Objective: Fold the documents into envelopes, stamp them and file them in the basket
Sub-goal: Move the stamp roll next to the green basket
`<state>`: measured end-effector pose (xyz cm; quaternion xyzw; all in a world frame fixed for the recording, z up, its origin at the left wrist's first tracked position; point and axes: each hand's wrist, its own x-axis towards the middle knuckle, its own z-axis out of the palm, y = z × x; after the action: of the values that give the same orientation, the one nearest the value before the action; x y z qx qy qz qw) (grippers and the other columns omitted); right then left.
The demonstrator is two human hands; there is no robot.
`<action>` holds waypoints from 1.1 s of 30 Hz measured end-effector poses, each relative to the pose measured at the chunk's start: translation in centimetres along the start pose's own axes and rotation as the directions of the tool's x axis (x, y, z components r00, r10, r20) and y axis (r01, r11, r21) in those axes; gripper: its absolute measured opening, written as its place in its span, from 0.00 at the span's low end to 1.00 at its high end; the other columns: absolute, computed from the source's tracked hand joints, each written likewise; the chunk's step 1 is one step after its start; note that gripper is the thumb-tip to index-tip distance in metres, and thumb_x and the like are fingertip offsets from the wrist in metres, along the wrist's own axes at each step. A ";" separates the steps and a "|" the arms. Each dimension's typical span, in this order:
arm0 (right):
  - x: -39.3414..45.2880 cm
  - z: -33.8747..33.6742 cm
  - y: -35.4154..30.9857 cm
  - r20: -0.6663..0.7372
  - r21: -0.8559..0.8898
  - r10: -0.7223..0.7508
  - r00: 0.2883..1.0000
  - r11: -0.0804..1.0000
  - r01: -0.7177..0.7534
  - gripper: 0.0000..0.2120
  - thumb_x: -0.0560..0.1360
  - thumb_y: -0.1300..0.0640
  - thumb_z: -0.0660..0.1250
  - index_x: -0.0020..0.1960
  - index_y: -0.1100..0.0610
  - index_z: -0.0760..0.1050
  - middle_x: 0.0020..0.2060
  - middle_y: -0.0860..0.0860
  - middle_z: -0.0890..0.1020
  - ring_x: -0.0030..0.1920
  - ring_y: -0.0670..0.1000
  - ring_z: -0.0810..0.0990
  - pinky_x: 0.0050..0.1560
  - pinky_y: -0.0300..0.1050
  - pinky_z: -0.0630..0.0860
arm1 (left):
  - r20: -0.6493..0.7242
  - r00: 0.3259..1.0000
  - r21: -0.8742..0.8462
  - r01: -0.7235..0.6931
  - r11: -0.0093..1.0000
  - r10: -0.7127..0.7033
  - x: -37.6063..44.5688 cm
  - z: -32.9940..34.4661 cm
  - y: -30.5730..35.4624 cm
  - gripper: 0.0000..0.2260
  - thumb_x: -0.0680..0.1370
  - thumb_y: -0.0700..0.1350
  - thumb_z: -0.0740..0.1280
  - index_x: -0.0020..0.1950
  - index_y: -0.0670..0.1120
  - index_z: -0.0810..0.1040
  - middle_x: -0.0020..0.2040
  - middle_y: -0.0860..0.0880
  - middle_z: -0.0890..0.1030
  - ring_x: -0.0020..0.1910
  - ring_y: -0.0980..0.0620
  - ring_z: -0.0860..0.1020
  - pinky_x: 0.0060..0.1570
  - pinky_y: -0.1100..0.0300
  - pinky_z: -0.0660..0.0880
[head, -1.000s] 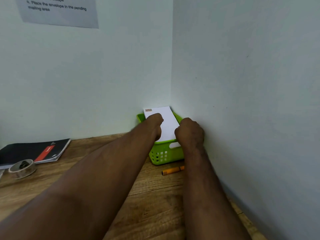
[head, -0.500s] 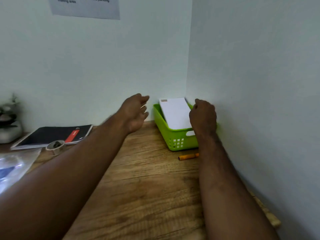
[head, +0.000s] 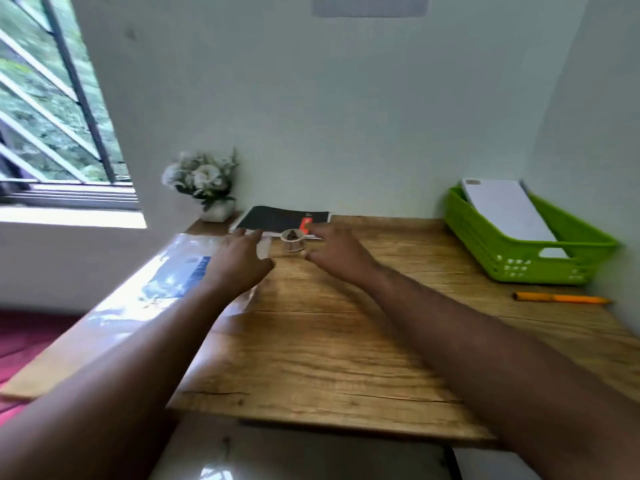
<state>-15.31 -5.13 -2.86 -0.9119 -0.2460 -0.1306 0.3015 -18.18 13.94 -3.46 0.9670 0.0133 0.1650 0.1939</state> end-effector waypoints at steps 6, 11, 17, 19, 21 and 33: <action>5.2 4.4 -2.1 0.194 -0.202 0.104 0.976 0.977 -0.064 0.18 0.74 0.57 0.66 0.63 0.57 0.72 0.65 0.62 0.70 0.65 0.61 0.71 0.58 0.45 0.70 | 0.293 0.952 0.146 0.051 0.988 -0.092 0.7 -0.8 -0.9 0.20 0.74 0.53 0.69 0.64 0.46 0.77 0.61 0.45 0.80 0.54 0.47 0.77 0.51 0.57 0.74; 5.6 5.8 -1.7 -0.033 -0.305 0.123 0.992 0.944 -0.127 0.10 0.78 0.60 0.57 0.53 0.58 0.76 0.52 0.58 0.79 0.51 0.59 0.79 0.45 0.47 0.72 | 0.352 0.931 0.177 0.034 0.984 -0.096 1.4 -1.2 -0.2 0.10 0.73 0.49 0.69 0.51 0.46 0.79 0.48 0.49 0.80 0.42 0.51 0.76 0.38 0.59 0.72; 2.7 3.6 0.2 -0.071 -0.272 0.000 0.997 0.962 -0.019 0.10 0.79 0.55 0.60 0.49 0.58 0.79 0.45 0.55 0.80 0.45 0.54 0.78 0.40 0.42 0.68 | 0.241 0.970 0.250 -0.017 0.968 -0.045 0.9 0.2 2.0 0.15 0.74 0.47 0.66 0.60 0.47 0.76 0.60 0.45 0.78 0.58 0.45 0.76 0.54 0.49 0.77; 0.9 2.1 1.1 -0.124 -0.230 -0.021 0.992 0.973 -0.008 0.12 0.79 0.51 0.62 0.49 0.57 0.80 0.44 0.53 0.79 0.44 0.52 0.77 0.40 0.42 0.67 | 0.196 0.981 0.259 -0.042 0.965 -0.009 0.4 0.9 3.5 0.14 0.74 0.47 0.66 0.59 0.48 0.76 0.60 0.45 0.78 0.59 0.45 0.76 0.55 0.48 0.76; -1.8 -0.3 2.4 -0.192 -0.193 -0.032 0.981 0.981 -0.006 0.12 0.78 0.49 0.62 0.50 0.54 0.81 0.45 0.50 0.79 0.45 0.50 0.77 0.42 0.44 0.71 | 0.197 0.980 0.222 -0.073 0.972 0.029 -0.2 1.9 5.7 0.10 0.75 0.47 0.66 0.56 0.48 0.76 0.57 0.46 0.78 0.56 0.46 0.76 0.54 0.48 0.76; -25.2 -18.0 14.1 -0.527 -0.098 0.316 0.789 0.899 -0.426 0.14 0.68 0.53 0.77 0.52 0.54 0.82 0.52 0.50 0.76 0.51 0.49 0.78 0.53 0.47 0.77 | 0.251 0.877 -0.255 -0.349 0.902 0.410 -6.1 10.1 26.2 0.18 0.74 0.53 0.67 0.62 0.48 0.79 0.63 0.45 0.78 0.64 0.43 0.73 0.61 0.52 0.72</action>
<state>-30.78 -35.29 -5.33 -0.9039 0.0406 -0.3248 0.2754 -21.66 -14.63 -4.22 0.9394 -0.2237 0.0524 0.2544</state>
